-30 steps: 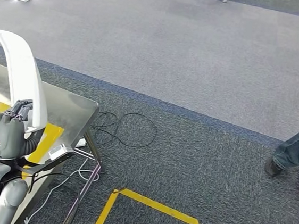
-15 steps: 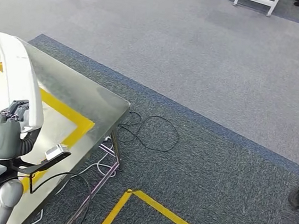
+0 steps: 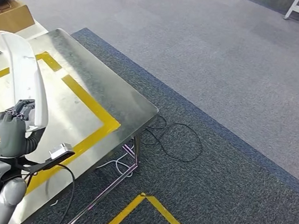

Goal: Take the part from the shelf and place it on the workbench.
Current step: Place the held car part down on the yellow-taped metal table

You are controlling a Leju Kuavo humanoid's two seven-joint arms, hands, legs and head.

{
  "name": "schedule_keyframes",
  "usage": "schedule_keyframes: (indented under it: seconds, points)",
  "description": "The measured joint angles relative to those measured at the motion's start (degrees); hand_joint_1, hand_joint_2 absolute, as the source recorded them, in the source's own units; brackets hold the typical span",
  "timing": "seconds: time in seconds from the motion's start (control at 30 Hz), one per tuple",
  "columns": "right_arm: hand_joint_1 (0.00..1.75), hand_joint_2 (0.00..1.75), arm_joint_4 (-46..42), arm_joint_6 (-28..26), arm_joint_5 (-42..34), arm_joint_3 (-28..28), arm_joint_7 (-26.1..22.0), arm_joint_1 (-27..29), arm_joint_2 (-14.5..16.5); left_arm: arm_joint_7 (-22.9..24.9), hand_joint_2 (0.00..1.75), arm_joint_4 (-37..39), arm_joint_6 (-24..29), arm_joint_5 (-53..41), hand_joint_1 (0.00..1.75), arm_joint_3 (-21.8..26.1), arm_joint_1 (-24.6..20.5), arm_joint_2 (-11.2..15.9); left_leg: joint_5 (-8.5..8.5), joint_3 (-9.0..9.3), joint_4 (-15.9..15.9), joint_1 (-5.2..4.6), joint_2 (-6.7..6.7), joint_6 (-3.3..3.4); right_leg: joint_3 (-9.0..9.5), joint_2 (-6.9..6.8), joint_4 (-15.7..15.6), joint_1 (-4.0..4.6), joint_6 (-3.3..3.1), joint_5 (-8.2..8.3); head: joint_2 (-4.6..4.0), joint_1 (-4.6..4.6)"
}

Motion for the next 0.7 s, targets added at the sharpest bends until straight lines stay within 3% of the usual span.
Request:
schedule_keyframes:
  seconds: [0.07,0.13,0.2,0.23,0.27,0.3,0.37,0.43,0.5,0.53,0.6,0.63,0.7]
  points:
    - [0.00,0.00,-0.01,0.17,0.04,0.00,-0.02,-0.10,-0.01,0.07,1.75,0.16,0.01,0.10,1.75,-0.13,-0.15,0.19,-1.07,-0.77,1.65,-0.13,2.19,-0.54,0.33,-1.40,-0.27,-0.04,-0.75,0.05,0.00,-0.24]
    - [0.00,0.00,-0.02,0.29,0.08,0.00,-0.03,-0.05,-0.03,0.23,1.75,0.35,0.01,0.33,1.75,-0.35,-0.52,0.33,-4.22,-3.57,7.72,-0.28,6.02,-0.97,0.59,-2.96,-0.42,0.14,-1.36,-0.10,0.00,-0.57]
    - [0.00,0.00,-0.02,0.33,0.10,0.00,0.00,0.14,-0.03,0.42,1.75,0.64,0.00,0.50,1.75,-0.60,-0.65,0.39,-7.02,-7.13,15.04,-0.17,7.37,-1.16,0.70,-4.69,-0.41,0.40,-1.66,-0.34,0.00,-0.69]
    - [0.00,0.00,-0.02,0.34,0.10,0.00,0.02,0.20,-0.03,0.46,1.75,0.80,0.00,0.51,1.75,-0.70,-0.61,0.43,-7.07,-7.85,16.52,-0.16,7.51,-1.12,0.79,-5.53,-0.41,0.51,-1.72,-0.47,0.00,-0.69]
    - [0.00,0.00,-0.02,0.34,0.11,0.00,0.02,0.22,-0.03,0.50,1.75,0.93,0.00,0.52,1.75,-0.76,-0.59,0.49,-5.99,-7.41,15.67,-0.18,7.61,-0.97,0.94,-6.32,-0.40,0.63,-1.75,-0.62,0.00,-0.69]
    - [0.00,0.00,-0.02,0.35,0.13,0.00,0.02,0.20,-0.03,0.54,1.75,1.01,0.00,0.52,1.75,-0.81,-0.62,0.55,-4.11,-5.86,12.68,-0.29,7.98,-0.66,1.18,-7.06,-0.41,0.77,-1.74,-0.79,0.00,-0.69]
    - [0.00,0.00,-0.02,0.38,0.16,0.00,0.02,0.12,-0.02,0.62,1.75,1.06,0.00,0.55,1.75,-0.92,-0.90,0.66,-0.95,-1.71,4.75,-0.98,10.43,0.39,1.73,-8.43,-0.40,1.14,-1.58,-1.22,0.00,-0.68]
    - [0.00,0.00,-0.02,0.42,0.18,0.00,0.04,0.09,0.01,0.68,1.75,1.09,0.00,0.63,1.75,-1.16,-1.35,0.74,-0.36,0.29,0.69,-1.70,12.28,1.28,2.03,-9.82,-0.44,1.45,-1.22,-1.60,0.00,-0.65]
    - [0.00,0.00,-0.03,0.43,0.20,0.00,0.08,-0.02,0.01,0.75,1.75,1.19,0.00,0.75,1.75,-1.37,-1.53,0.89,-0.47,0.36,0.15,-1.80,11.31,1.67,2.34,-11.23,-0.66,1.59,-0.76,-1.87,0.00,-0.61]
    - [0.00,0.00,-0.03,0.43,0.21,0.00,0.08,-0.13,0.01,0.78,1.75,1.23,0.01,0.84,1.75,-1.42,-1.53,0.98,-0.30,0.50,-0.23,-1.63,10.56,1.84,2.36,-10.78,-0.49,1.55,-0.45,-2.16,0.00,-0.55]
    - [0.00,0.00,-0.04,0.43,0.22,0.00,0.05,-0.31,-0.01,0.82,1.75,1.34,0.02,0.98,1.75,-1.52,-1.72,1.05,0.07,0.84,-0.89,-1.13,9.27,2.24,0.90,-7.67,2.57,1.35,0.12,-3.97,0.00,-0.38]
    - [0.00,0.00,-0.03,0.42,0.21,0.00,0.04,-0.30,-0.01,0.87,1.75,1.40,0.03,1.04,1.75,-1.61,-1.82,1.03,0.13,0.91,-1.00,-0.96,8.64,2.38,-0.91,-5.67,6.02,1.17,0.36,-5.57,0.00,-0.32]
    - [0.00,0.00,-0.03,0.40,0.20,0.00,0.07,-0.08,-0.04,0.97,1.75,1.59,0.01,1.09,1.75,-1.78,-1.87,1.00,0.07,0.93,-0.99,-0.85,7.19,2.56,-5.20,-4.24,13.81,1.01,0.71,-8.40,0.00,-0.27]
